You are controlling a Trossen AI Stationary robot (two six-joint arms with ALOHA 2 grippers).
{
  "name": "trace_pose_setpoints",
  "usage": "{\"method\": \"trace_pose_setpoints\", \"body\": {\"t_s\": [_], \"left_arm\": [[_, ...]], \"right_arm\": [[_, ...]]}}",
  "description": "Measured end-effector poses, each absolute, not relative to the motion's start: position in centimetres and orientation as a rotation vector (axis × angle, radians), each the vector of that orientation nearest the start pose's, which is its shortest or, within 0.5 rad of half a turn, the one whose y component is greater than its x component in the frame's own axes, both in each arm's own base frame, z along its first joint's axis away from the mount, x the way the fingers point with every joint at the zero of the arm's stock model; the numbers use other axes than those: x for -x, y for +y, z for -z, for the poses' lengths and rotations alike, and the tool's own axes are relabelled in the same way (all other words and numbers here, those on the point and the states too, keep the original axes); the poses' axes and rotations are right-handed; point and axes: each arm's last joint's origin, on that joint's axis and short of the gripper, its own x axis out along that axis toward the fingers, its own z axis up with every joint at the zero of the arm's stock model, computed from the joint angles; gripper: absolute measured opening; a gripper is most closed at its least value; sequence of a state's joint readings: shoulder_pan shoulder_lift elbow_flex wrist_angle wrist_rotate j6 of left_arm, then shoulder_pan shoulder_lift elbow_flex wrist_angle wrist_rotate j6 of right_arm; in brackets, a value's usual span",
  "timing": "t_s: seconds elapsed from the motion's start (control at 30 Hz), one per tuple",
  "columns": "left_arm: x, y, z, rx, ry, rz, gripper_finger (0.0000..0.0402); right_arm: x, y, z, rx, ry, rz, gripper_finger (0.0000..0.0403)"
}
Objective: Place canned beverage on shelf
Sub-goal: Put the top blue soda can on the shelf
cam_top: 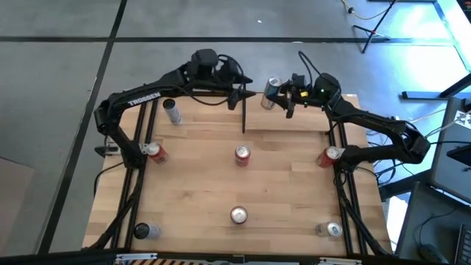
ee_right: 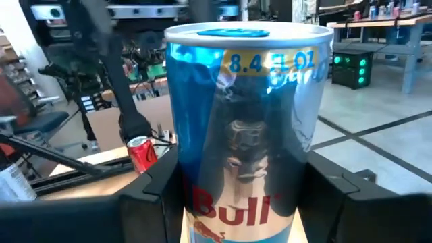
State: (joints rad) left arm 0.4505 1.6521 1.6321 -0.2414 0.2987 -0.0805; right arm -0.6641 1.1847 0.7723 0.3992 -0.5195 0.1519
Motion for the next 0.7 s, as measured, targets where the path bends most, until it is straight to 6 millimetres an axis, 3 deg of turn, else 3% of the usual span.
{"method": "trace_pose_setpoints", "body": {"t_s": [0.3, 0.7], "left_arm": [[-36.9, 16.2, -38.3, 0.218, 0.175, -0.190, 0.0267], [-39.3, 16.2, -35.9, 0.245, 0.189, -0.142, 0.0267]], "right_arm": [[-23.2, -12.8, -30.0, -0.129, 0.024, 0.107, 0.0195], [-23.6, -12.9, -29.4, -0.125, 0.049, 0.127, 0.0195]]}}
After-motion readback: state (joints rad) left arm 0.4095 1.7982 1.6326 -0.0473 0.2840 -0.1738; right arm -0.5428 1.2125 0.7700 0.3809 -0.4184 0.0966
